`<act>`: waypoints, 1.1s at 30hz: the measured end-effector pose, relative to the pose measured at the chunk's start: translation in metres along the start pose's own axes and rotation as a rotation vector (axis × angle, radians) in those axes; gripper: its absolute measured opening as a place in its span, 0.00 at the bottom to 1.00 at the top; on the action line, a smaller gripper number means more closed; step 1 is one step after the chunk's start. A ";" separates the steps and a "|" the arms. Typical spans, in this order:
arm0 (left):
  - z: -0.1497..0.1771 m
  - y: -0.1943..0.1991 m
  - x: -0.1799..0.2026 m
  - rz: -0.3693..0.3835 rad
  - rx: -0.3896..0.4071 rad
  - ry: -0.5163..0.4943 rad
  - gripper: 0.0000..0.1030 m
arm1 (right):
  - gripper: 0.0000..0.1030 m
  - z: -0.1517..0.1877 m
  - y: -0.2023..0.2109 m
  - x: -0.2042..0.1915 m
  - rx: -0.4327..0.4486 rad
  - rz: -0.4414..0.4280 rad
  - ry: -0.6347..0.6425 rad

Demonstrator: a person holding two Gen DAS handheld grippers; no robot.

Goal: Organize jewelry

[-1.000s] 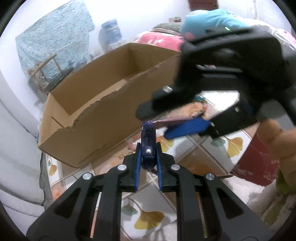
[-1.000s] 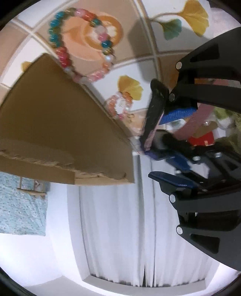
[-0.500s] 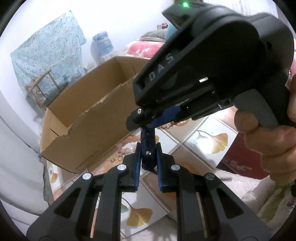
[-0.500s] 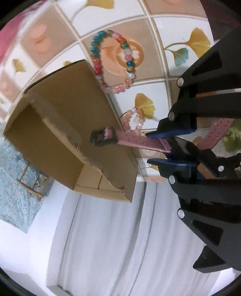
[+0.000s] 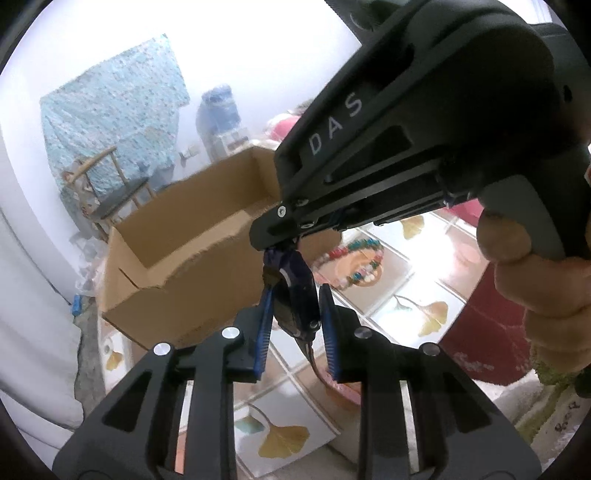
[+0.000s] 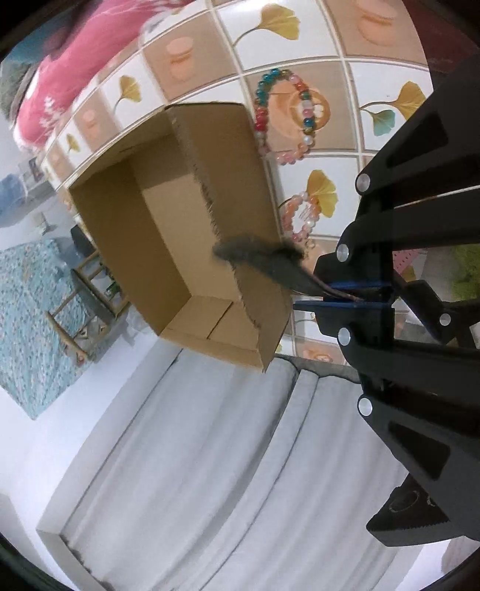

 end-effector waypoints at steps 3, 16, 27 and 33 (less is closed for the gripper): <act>-0.005 0.011 -0.006 -0.053 0.045 -0.031 0.22 | 0.05 -0.011 0.004 -0.019 0.015 -0.020 0.045; -0.074 0.006 -0.118 -0.323 0.054 -0.292 0.20 | 0.05 -0.146 -0.051 -0.104 -0.077 -0.249 0.171; -0.089 -0.106 -0.184 -0.373 -0.154 -0.592 0.20 | 0.05 -0.226 -0.157 -0.062 -0.172 -0.221 0.110; -0.049 -0.164 -0.165 -0.300 -0.299 -0.680 0.22 | 0.05 -0.211 -0.207 -0.002 -0.303 0.010 0.140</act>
Point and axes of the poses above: each gripper's, at about its wrist camera, not at the fingertips, and y roughly against the way its jaws point, x to its right, z to its underside, the point moved 5 cm from there along -y, roughly the way its jaws point, and after that the axes turned 7 degrees about z, right-handed, at the moved point
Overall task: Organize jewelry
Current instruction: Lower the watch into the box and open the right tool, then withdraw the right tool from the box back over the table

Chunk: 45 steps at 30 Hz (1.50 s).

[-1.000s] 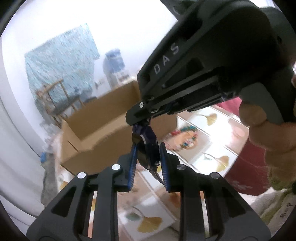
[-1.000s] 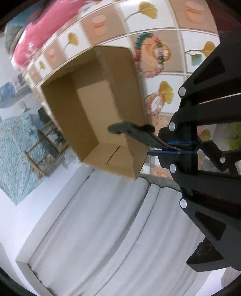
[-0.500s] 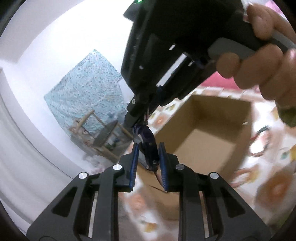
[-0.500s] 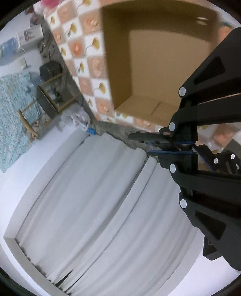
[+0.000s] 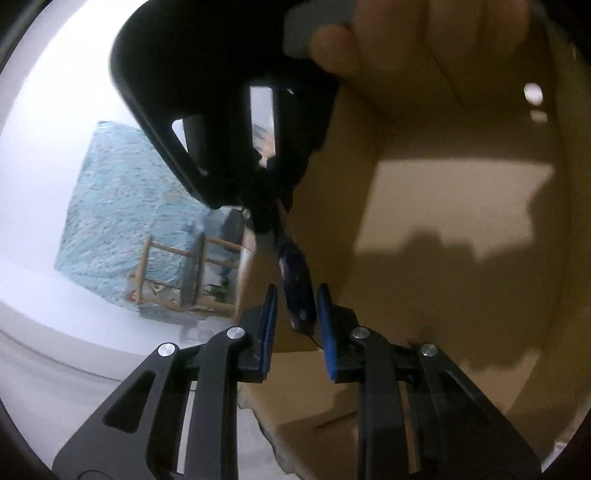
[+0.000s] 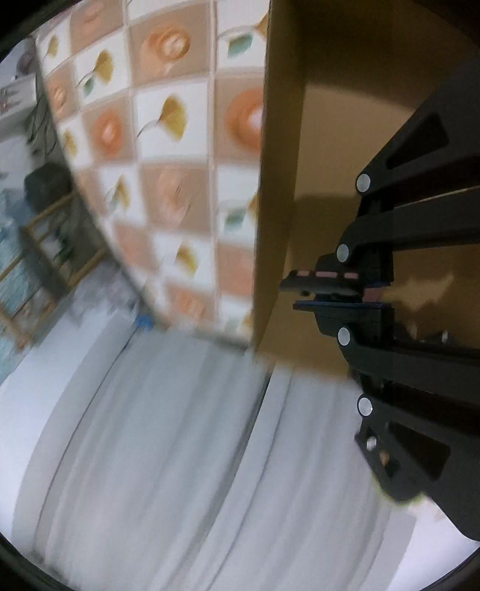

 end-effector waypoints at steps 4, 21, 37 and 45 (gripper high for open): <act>0.003 0.000 -0.003 0.073 0.003 0.076 0.29 | 0.06 0.001 -0.007 0.021 -0.042 0.114 0.040; 0.069 0.086 -0.068 0.074 0.113 0.598 0.61 | 0.49 0.037 0.063 0.038 -0.010 0.417 0.113; 0.130 0.153 -0.037 0.102 0.211 1.011 0.81 | 0.49 0.067 -0.024 0.053 -0.399 0.173 -0.192; 0.147 0.152 -0.007 0.115 0.143 1.042 0.81 | 0.49 0.039 -0.054 0.072 -0.339 0.165 -0.290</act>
Point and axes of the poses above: each gripper's, at about its wrist camera, not at the fingertips, and y roughly against the way its jaws point, x to its right, z to its underside, the point moved 5 cm from there along -y, roughly the way its jaws point, and after that the axes turned 7 degrees about z, right-handed, at the moved point
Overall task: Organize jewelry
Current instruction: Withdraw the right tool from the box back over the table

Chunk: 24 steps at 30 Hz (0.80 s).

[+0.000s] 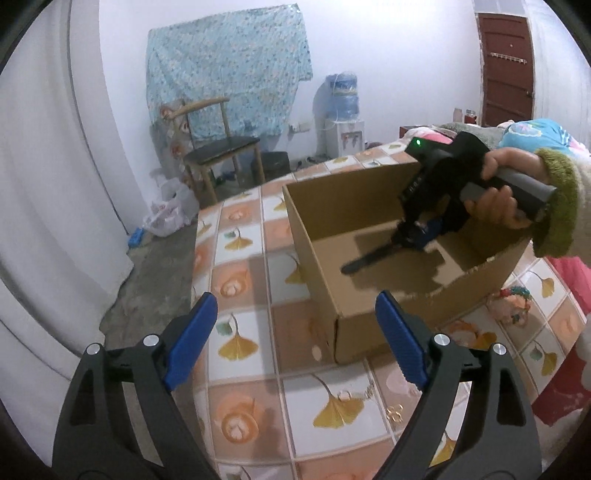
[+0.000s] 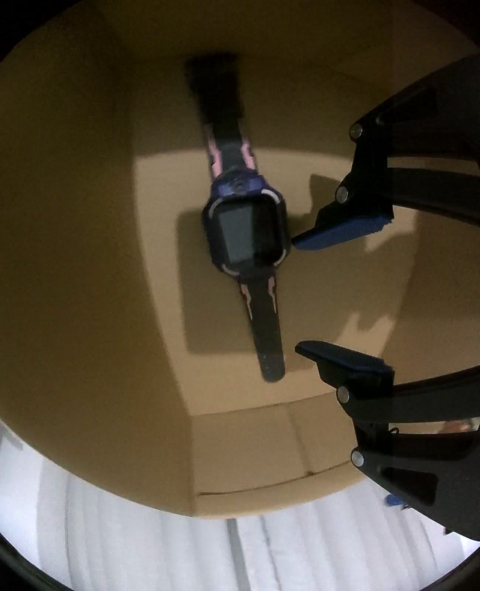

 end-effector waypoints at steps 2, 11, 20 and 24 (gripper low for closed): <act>0.006 0.001 0.001 0.007 -0.007 0.011 0.81 | 0.49 -0.008 0.003 0.001 0.045 -0.008 -0.008; 0.015 0.007 0.005 0.009 -0.017 0.043 0.81 | 0.49 -0.029 0.004 0.007 0.081 -0.293 -0.172; 0.018 0.013 0.012 0.014 -0.013 0.049 0.82 | 0.50 -0.028 0.028 0.000 0.214 -0.294 -0.144; 0.023 0.010 0.017 0.036 -0.038 0.060 0.82 | 0.50 -0.005 0.059 -0.009 0.296 -0.303 -0.095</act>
Point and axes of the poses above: each gripper's, at about its wrist camera, not at the fingertips, and y roughly against the way its jaws point, x to its right, z to its underside, the point moved 5 cm from there along -y, roughly the way its jaws point, and after that the axes turned 7 degrees about z, right-handed, at the moved point
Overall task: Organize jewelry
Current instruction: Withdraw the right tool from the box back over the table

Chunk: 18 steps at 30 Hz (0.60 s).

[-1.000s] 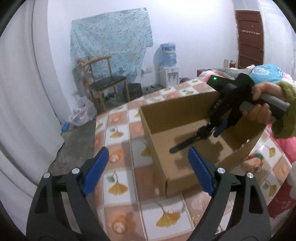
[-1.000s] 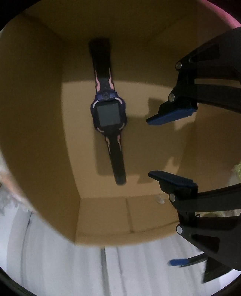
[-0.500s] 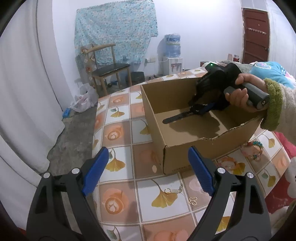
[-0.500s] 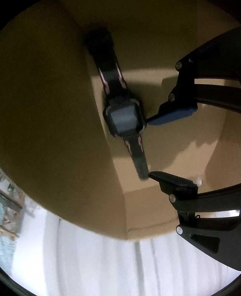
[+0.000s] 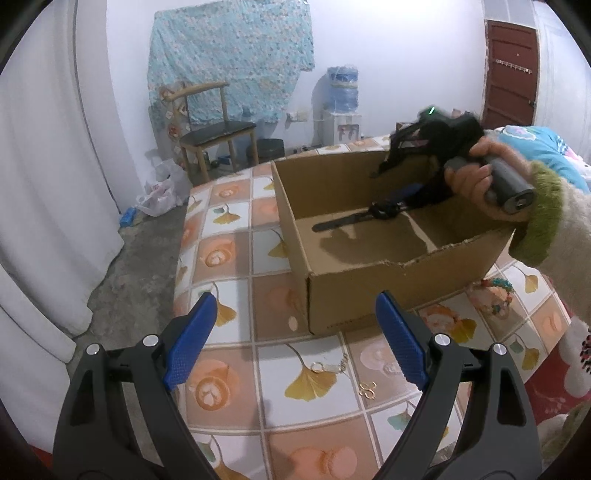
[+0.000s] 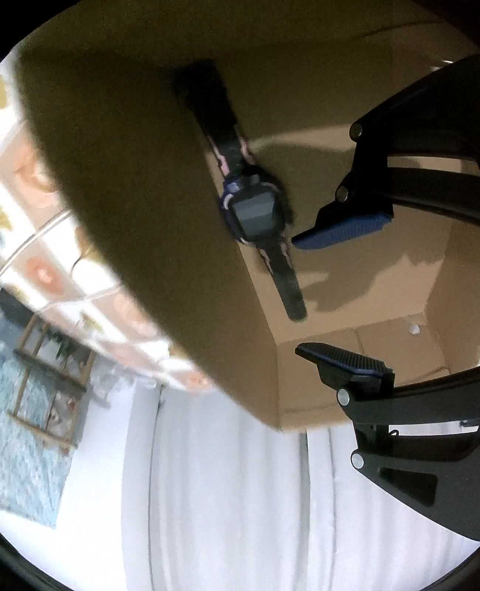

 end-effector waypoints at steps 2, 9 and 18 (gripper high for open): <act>0.003 -0.002 0.003 0.007 -0.013 0.003 0.82 | 0.53 0.022 0.031 -0.016 0.080 -0.006 0.094; 0.031 -0.017 0.024 0.062 -0.120 0.023 0.82 | 0.74 0.134 0.114 -0.004 0.313 0.104 0.432; 0.096 -0.048 0.048 0.073 -0.321 0.047 0.82 | 0.78 0.237 0.077 0.094 0.213 0.516 0.468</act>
Point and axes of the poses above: each gripper's, at about its wrist camera, not at the fingertips, and y roughly against the way its jaws point, x to its right, z to its underside, the point moved 5 cm from there along -y, roughly the way its jaws point, and after that the axes turned 7 degrees about z, right-handed, at the moved point
